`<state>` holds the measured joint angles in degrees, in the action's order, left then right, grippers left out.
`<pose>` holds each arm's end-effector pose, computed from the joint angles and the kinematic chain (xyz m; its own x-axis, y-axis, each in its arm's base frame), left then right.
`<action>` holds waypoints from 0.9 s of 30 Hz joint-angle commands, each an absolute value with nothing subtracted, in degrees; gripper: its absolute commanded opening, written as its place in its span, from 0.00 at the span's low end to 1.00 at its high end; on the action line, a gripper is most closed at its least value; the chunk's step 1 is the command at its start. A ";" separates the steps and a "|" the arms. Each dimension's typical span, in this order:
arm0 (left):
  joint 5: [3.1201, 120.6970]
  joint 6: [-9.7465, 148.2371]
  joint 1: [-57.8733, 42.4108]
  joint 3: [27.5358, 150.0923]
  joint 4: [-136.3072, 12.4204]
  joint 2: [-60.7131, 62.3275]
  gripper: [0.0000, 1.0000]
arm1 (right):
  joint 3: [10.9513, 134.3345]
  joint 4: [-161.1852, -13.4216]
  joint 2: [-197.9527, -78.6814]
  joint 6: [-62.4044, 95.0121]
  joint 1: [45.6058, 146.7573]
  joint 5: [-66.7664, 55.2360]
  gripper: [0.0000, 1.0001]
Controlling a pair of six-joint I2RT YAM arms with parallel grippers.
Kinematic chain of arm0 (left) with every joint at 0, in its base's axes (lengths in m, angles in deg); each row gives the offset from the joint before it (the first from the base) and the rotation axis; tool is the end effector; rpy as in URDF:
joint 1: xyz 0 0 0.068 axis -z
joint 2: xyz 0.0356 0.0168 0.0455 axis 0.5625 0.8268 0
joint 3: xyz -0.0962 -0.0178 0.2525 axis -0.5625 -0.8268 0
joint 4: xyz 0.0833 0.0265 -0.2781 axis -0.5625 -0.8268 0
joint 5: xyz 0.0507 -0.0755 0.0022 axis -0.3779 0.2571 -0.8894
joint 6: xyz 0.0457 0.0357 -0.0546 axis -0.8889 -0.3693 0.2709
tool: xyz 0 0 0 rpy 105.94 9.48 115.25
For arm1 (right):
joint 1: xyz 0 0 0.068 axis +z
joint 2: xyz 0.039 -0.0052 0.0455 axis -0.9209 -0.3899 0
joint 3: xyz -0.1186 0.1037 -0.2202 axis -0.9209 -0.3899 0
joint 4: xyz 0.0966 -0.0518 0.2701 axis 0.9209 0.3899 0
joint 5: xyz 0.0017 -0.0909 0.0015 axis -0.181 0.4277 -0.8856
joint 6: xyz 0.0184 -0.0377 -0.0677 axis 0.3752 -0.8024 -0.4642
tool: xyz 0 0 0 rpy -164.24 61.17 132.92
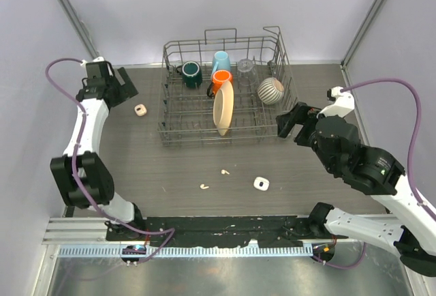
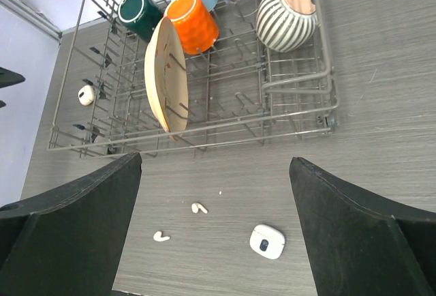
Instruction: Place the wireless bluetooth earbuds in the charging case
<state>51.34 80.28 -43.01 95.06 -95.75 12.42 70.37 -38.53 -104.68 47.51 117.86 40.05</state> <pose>0.3928 0.0634 0.3007 -0.5198 -0.4691 -0.7140 -0.4147 0.8693 -0.2692 0.1485 0.1151 0.4305 -0.3526 0.3337 -0.8742 -0.0427 0.9275 0.3713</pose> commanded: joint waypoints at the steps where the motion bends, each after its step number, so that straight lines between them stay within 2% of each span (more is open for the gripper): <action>1: 50.40 81.13 -44.16 100.05 -94.81 18.37 0.98 | 70.84 -39.82 -104.08 45.18 117.77 43.88 0.95; 14: 59.97 84.39 -44.78 109.27 -89.27 40.00 0.87 | 69.96 -40.26 -107.95 43.76 117.77 43.71 0.96; 20: 55.33 81.57 -44.34 115.42 -92.34 46.77 0.86 | 68.82 -41.23 -108.21 45.43 117.77 43.62 0.96; 27: 56.46 79.90 -44.34 118.16 -93.75 50.73 0.83 | 68.81 -41.23 -108.30 45.61 117.77 44.15 0.96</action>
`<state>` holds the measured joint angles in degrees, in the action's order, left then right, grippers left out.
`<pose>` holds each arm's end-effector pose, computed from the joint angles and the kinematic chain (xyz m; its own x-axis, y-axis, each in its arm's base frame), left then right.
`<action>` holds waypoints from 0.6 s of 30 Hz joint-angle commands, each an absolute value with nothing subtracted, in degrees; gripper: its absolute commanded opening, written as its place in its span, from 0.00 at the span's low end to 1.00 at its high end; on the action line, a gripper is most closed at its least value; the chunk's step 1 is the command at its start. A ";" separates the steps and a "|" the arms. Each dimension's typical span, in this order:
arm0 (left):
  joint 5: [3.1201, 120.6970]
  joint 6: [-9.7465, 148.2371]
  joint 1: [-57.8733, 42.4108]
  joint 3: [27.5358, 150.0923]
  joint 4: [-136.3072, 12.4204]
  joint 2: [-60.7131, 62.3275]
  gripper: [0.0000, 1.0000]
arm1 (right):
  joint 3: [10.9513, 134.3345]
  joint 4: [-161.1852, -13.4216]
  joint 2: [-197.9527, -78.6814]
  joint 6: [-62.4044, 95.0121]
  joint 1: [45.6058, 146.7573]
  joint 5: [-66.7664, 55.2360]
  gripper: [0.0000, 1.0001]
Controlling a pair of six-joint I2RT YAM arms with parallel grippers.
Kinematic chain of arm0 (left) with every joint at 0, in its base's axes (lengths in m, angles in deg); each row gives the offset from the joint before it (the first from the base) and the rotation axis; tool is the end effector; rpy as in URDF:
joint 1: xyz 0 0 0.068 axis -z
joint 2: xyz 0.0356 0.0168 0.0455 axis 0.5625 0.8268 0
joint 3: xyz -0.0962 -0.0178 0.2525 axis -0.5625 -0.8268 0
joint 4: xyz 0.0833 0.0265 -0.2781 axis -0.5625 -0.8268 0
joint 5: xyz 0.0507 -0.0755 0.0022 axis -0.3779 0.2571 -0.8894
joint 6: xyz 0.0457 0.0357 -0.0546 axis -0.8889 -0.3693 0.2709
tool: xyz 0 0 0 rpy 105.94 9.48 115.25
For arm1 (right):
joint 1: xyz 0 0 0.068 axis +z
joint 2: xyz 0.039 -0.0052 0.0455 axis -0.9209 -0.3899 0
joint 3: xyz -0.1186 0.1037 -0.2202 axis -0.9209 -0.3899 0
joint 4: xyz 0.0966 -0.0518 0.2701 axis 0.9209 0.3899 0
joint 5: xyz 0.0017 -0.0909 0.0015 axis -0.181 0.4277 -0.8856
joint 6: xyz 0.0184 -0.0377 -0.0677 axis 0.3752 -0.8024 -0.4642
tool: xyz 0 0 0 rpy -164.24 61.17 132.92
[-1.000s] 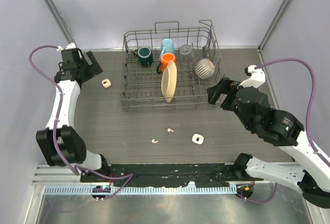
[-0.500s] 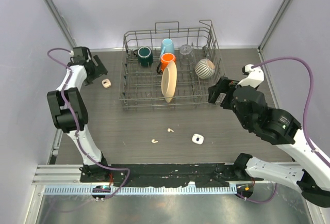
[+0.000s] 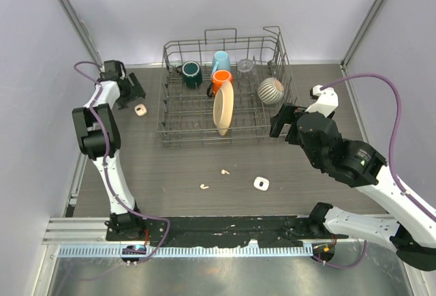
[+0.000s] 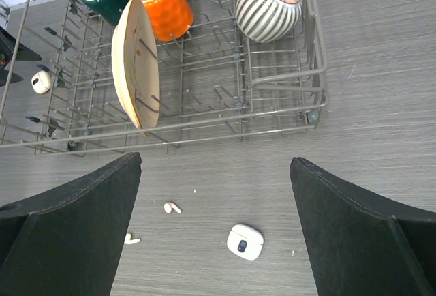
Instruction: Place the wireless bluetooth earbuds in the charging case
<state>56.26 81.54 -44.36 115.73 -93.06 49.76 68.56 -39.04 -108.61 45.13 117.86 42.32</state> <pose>0.5194 0.0895 0.1500 -0.6703 -0.5305 -0.5189 -0.4602 0.8457 -0.2701 0.1649 0.1319 0.4094 -0.3805 0.2350 -0.8944 -0.0103 0.9660 0.2582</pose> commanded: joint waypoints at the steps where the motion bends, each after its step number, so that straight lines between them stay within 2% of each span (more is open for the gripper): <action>1: 56.46 79.55 -44.08 117.81 -93.67 50.91 0.83 | 68.82 -41.23 -108.30 45.70 117.77 44.24 0.96; 14: 54.17 76.39 -41.35 117.72 -96.83 51.09 0.83 | 67.76 -41.23 -106.54 46.67 117.77 43.80 0.96; 18: 51.89 76.65 -41.35 117.46 -97.62 51.70 0.79 | 67.50 -41.23 -105.23 46.67 117.85 44.24 0.96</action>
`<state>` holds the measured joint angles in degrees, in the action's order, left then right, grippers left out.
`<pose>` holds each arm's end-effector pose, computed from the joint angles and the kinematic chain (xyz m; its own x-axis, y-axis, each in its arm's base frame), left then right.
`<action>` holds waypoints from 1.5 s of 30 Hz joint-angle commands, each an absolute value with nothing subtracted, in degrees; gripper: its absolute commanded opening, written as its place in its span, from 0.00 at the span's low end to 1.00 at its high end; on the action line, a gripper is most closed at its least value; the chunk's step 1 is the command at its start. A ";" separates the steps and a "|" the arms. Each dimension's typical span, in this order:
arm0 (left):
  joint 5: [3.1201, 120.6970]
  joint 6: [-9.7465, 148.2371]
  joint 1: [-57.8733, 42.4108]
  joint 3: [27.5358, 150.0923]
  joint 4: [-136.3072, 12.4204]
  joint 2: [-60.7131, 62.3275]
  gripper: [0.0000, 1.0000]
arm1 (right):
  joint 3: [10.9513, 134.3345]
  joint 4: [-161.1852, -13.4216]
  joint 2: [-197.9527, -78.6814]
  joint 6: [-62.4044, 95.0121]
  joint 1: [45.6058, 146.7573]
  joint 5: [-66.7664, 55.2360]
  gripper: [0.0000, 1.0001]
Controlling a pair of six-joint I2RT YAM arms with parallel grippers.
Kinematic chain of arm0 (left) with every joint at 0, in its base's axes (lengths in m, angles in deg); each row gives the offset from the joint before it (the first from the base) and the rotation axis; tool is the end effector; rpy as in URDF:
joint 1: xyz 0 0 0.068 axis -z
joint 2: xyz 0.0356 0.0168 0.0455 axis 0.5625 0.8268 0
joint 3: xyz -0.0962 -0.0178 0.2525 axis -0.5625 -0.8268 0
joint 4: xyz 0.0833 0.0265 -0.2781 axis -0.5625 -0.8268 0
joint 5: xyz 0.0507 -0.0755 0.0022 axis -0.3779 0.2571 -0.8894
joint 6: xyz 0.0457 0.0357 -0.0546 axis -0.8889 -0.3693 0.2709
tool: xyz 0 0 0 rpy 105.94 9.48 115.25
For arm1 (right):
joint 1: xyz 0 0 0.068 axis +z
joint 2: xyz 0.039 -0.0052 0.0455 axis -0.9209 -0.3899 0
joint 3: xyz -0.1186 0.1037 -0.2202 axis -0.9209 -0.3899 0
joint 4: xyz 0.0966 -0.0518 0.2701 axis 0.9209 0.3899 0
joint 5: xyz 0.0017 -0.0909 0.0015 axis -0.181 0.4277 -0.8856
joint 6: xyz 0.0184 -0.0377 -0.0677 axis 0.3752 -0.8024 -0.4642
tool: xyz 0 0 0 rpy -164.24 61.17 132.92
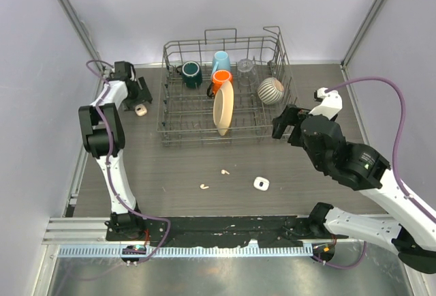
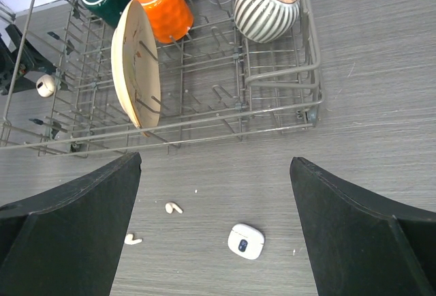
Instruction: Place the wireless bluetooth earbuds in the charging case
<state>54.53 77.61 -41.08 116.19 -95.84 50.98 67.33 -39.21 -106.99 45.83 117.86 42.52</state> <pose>0.5199 0.0613 0.1382 -0.7521 -0.4339 -0.4962 -0.3911 0.8997 -0.1939 0.1611 0.1268 0.4074 -0.3732 0.2538 -0.8924 -0.0047 0.9613 0.2753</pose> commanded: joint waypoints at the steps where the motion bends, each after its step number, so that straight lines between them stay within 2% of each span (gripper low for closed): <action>1: 51.80 76.56 -41.35 117.37 -97.88 51.70 0.79 | 67.41 -41.23 -104.88 46.58 117.77 44.33 0.96; 7: 50.31 76.56 -41.44 118.42 -99.11 53.02 0.77 | 67.23 -41.23 -103.99 46.14 117.77 44.41 0.96; 11: 50.66 76.91 -41.26 117.72 -99.47 53.19 0.72 | 67.23 -41.23 -103.73 46.14 117.77 44.33 0.96; 14: 50.57 77.18 -41.35 115.88 -99.29 52.41 0.61 | 67.06 -41.14 -103.38 46.05 117.77 44.33 0.96; 21: 50.83 79.90 -41.35 105.17 -97.36 45.21 0.46 | 66.18 -41.23 -101.19 45.96 117.77 43.01 0.96; 23: 51.36 81.48 -41.17 99.63 -96.57 41.26 0.42 | 65.74 -41.14 -99.87 45.79 117.77 42.13 0.96; 25: 51.10 83.24 -40.12 91.29 -94.99 34.14 0.34 | 65.04 -41.05 -97.50 45.53 117.77 40.99 0.96; 32: 51.54 89.74 -36.26 72.57 -92.79 14.19 0.26 | 63.81 -39.56 -92.75 45.17 117.77 38.36 0.96; 37: 51.28 93.95 -32.39 66.93 -95.68 -0.03 0.19 | 62.49 -38.85 -91.08 46.14 117.77 34.32 0.96; 40: 51.10 96.94 -30.02 64.12 -98.05 -6.55 0.18 | 60.65 -39.91 -90.28 47.28 117.77 31.60 0.96; 45: 51.09 101.07 -26.68 62.79 -103.15 -23.07 0.15 | 54.41 -47.19 -87.30 48.42 117.77 27.72 0.95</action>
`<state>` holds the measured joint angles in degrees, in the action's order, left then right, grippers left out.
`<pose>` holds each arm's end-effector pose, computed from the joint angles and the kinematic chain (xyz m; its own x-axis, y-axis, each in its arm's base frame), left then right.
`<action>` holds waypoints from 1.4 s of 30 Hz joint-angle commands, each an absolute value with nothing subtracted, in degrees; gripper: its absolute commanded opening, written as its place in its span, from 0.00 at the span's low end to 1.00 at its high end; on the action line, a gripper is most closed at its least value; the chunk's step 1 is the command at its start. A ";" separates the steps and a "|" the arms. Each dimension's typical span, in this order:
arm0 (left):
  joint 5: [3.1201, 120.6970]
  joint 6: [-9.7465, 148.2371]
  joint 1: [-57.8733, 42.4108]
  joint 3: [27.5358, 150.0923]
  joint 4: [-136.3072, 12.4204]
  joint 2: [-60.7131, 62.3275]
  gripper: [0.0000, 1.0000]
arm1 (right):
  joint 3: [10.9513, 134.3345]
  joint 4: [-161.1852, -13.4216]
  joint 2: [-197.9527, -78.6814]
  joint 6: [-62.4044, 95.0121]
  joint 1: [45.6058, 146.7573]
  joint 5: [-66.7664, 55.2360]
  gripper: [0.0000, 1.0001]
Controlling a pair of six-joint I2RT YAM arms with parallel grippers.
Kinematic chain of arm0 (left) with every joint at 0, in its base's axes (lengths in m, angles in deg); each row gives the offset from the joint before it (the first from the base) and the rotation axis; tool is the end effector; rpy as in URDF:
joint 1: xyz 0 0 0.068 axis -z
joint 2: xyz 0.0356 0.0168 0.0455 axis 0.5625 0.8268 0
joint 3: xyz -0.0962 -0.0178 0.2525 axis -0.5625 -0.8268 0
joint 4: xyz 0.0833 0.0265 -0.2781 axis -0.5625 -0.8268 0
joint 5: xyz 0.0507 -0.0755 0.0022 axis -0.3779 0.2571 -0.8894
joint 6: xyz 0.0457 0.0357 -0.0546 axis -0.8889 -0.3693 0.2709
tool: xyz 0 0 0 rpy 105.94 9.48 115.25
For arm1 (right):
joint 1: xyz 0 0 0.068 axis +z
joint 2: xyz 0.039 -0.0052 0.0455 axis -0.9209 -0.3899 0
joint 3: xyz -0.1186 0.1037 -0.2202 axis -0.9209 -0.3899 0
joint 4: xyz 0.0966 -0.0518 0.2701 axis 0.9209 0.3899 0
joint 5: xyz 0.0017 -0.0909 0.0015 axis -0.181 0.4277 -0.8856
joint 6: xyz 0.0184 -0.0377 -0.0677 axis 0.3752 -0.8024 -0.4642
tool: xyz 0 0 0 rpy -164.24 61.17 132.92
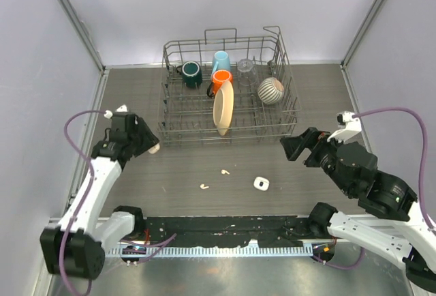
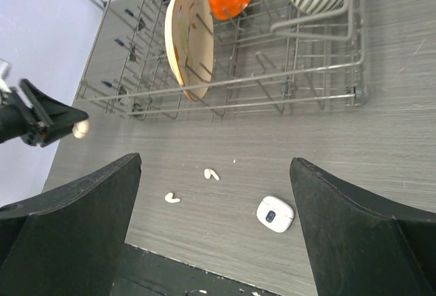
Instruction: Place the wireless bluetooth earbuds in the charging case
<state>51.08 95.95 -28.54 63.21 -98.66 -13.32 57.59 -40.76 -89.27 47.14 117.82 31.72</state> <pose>0.2691 -0.0238 0.2228 -0.6357 -0.5587 -0.5327 -0.4127 0.8291 -0.3771 0.1144 0.0861 0.3949 -0.3877 0.3628 -0.8474 -0.1725 0.8745 0.4534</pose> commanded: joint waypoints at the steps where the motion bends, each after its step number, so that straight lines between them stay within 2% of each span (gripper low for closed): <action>1: 51.45 102.04 -26.32 62.96 -104.29 -25.27 0.14 | 52.92 -49.21 -86.77 47.47 117.77 26.85 0.95; 7: 55.73 110.92 -25.27 64.54 -106.23 -37.85 0.12 | 43.51 -61.34 -86.85 49.48 117.77 20.69 0.88; 10: 58.47 113.65 -25.09 65.95 -106.67 -39.00 0.10 | 39.04 -69.58 -86.77 50.45 117.77 19.02 0.81; 18: 59.10 121.11 -20.97 68.23 -97.38 -36.72 0.09 | 38.76 -77.00 -91.59 48.61 118.12 16.47 0.79; 24: 49.00 124.81 -12.10 71.57 -91.05 -30.66 0.08 | 40.60 -81.48 -97.75 45.19 120.93 18.31 0.78; 29: 38.72 126.75 0.65 73.68 -87.43 -24.78 0.07 | 41.57 -86.92 -102.31 40.61 126.72 27.35 0.77; 33: 32.83 129.55 5.22 73.69 -84.19 -23.45 0.06 | 41.83 -91.84 -106.00 36.92 130.77 33.33 0.74; 42: 24.03 136.32 14.01 72.19 -80.48 -20.90 0.05 | 40.96 -107.75 -112.78 31.12 135.25 37.56 0.69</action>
<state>30.21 132.32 11.75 71.41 -85.24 -22.20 39.55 -95.80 -111.56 35.29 133.69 32.95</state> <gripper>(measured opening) 0.506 0.700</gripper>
